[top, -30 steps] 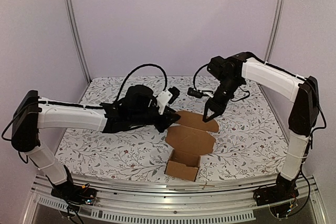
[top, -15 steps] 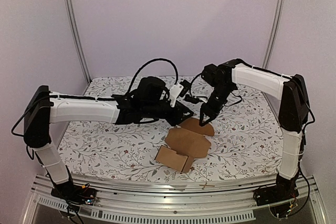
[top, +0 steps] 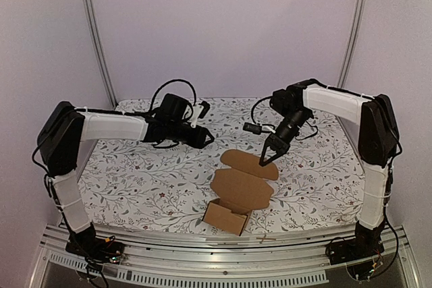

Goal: Fold the paper box

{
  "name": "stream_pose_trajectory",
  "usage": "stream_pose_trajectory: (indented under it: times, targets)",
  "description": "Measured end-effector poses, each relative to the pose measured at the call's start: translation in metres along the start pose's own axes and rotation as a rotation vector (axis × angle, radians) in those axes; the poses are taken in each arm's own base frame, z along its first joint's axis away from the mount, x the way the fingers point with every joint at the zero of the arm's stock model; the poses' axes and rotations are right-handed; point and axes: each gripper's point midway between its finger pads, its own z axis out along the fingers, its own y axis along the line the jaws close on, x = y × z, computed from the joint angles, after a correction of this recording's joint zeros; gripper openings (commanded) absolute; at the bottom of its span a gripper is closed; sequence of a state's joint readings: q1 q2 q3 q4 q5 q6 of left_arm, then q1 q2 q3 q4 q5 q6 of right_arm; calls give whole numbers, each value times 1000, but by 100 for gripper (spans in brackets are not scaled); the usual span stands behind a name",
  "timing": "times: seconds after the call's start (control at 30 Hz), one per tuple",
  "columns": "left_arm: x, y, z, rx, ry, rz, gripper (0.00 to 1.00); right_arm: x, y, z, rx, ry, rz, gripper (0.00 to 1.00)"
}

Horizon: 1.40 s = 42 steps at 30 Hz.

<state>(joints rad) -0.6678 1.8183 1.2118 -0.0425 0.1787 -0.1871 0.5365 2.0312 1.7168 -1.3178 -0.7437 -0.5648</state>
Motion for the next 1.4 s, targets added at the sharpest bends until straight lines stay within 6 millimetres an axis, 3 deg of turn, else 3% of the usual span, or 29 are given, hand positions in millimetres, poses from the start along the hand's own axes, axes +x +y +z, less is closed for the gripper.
stream_pose_trajectory:
  times: [0.07, 0.2, 0.4, 0.57, 0.9, 1.4]
  targets:
    - [17, 3, 19, 26, 51, -12, 46, 1, 2, 1, -18, 1, -11, 0]
    - [47, -22, 38, 158, 132, 6, 47, 4, 0, 7, -44, 15, -1, 0]
    - [45, -74, 30, 368, 122, 91, 46, 11, -13, 18, -58, 44, 36, 0]
    - [45, -92, 18, 479, 118, 108, 44, 12, -14, 18, -56, 44, 45, 0]
    - [50, -106, 10, 579, 127, 111, 47, 14, -16, 18, -47, 53, 65, 0]
    - [77, -113, -1, 651, 219, 81, 48, 17, -16, 20, -51, 59, 79, 0]
